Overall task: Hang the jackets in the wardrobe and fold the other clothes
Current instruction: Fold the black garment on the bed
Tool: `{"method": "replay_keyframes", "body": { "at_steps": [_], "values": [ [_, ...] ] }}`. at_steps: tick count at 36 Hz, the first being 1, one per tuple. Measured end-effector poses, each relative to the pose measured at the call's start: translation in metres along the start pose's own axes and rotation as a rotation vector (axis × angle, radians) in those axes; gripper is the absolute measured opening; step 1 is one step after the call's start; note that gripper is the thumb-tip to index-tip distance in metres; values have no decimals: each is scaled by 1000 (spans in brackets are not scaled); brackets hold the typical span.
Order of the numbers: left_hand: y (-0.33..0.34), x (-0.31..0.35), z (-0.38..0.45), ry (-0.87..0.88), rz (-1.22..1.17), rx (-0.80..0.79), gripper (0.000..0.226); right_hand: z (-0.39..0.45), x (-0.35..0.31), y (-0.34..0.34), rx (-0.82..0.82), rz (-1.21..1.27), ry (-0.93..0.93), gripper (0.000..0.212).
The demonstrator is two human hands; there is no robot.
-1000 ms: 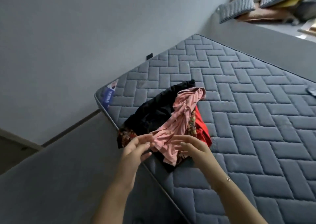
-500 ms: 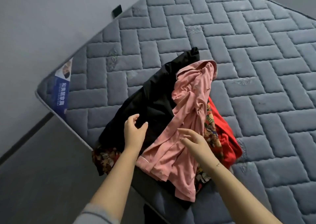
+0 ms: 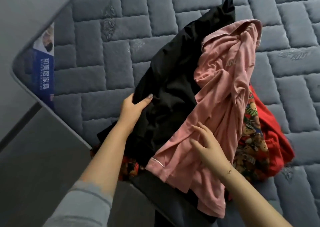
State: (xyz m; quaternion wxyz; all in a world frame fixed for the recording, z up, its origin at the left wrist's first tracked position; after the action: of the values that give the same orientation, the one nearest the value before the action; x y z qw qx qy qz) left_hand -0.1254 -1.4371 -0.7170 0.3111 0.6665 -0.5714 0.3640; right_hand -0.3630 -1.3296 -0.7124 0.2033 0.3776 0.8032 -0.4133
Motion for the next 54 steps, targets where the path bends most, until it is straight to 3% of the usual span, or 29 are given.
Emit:
{"method": "replay_keyframes", "body": {
  "at_steps": [2, 5, 8, 10, 13, 15, 18, 25, 28, 31, 35, 39, 43, 46, 54],
  "values": [
    [10, 7, -26, -93, -202, -42, 30, -3, -8, -6, 36, 167, 28, 37],
    [32, 17, -72, -178, -276, -66, 42, -9, -26, -10, 5, 539, 119, 25],
    [71, 20, -121, -240, -308, -225, 41, -15, -49, -11, -135, 1018, 214, 44],
    [84, 17, -149, -288, -306, -261, 38, -21, -64, -24, -181, 1111, 189, 48],
    [98, 13, -179, -335, -364, -293, 28, -35, -66, -37, -158, 1042, 219, 45],
    [108, 10, -199, -347, -352, -298, 36, -47, -57, -51, -63, 988, 224, 34],
    [122, 6, -227, -338, -336, -289, 44, -64, -56, -90, 107, 905, 66, 20],
    [167, 41, -300, 48, -309, -160, 41, -148, -56, -212, 332, 669, -323, 12],
    [214, 67, -348, 207, -244, -192, 42, -206, -29, -268, 406, 707, -403, 10],
    [274, 76, -399, 252, -217, -292, 41, -263, 14, -316, 438, 819, -429, 15],
    [367, 38, -465, 92, -92, -575, 30, -330, 110, -354, 438, 1038, -308, 24],
    [435, -33, -512, -82, 19, -736, 31, -379, 248, -350, 528, 1086, 89, 25],
    [459, -97, -504, -183, 77, -631, 24, -407, 374, -315, 543, 874, 467, 15],
    [461, -128, -470, -128, 216, -498, 27, -405, 437, -285, 493, 734, 600, 36],
    [475, -145, -368, 90, 440, -333, 31, -357, 450, -274, 507, 386, 449, 36]
  ]
}}
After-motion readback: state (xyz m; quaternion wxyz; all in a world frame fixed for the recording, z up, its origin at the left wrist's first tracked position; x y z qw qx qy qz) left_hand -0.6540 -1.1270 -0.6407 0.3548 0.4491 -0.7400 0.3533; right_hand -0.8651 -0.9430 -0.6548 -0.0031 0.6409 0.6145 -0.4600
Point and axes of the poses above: each hand's wrist, its own z-axis towards the middle knuckle, its own y-axis out of the palm, x = y × z, the point moved 10 cm from there along z, towards the middle knuckle, and after that the axes turned 9 degrees about -z, right-handed, at the moved point
